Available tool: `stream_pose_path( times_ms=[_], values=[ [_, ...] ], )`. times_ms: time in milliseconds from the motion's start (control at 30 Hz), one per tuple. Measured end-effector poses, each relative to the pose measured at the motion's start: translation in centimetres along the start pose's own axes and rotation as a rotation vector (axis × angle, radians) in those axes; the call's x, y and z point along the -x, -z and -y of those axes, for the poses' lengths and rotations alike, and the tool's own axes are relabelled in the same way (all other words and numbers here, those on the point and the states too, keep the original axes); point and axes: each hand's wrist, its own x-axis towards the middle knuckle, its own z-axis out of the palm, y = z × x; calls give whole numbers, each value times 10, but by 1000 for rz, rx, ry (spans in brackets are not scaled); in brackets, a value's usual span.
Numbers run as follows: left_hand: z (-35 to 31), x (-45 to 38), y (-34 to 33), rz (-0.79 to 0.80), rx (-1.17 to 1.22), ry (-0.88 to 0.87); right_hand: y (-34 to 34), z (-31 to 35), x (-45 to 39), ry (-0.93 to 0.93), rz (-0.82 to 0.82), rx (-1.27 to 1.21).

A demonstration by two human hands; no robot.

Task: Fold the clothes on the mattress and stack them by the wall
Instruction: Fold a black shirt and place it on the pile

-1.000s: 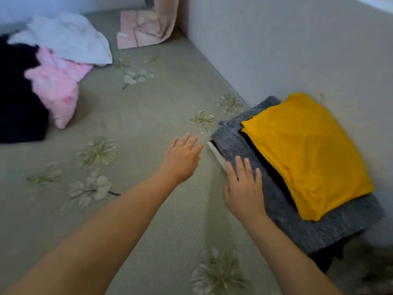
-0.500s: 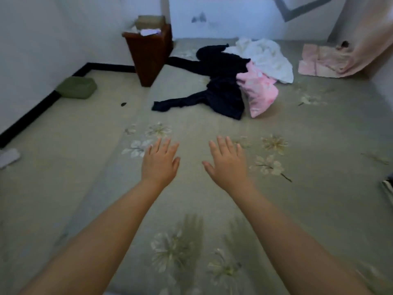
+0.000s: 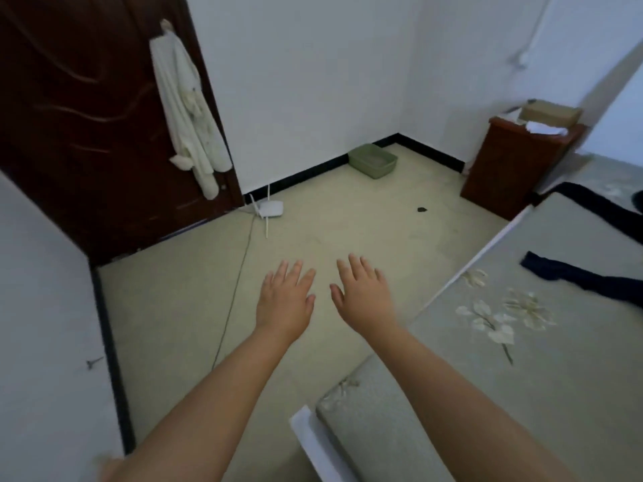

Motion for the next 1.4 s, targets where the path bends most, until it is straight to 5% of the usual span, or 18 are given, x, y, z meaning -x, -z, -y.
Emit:
stream_pose_path(
  times_ms=[367,767,1133,1400],
  values=[
    [215,-180,40,-2,-84,256,-36,127,-280,128,97,-61],
    [308,-422,33,-26,-63,-11,-54,124,-492,-86,11,-3],
    [127,-638,28,-27,-13,-532,10,-86,-558,-558,-102,99],
    [-42,-793,17,6,-56,-698,43,-283,-588,-871,-144,123]
  ],
)
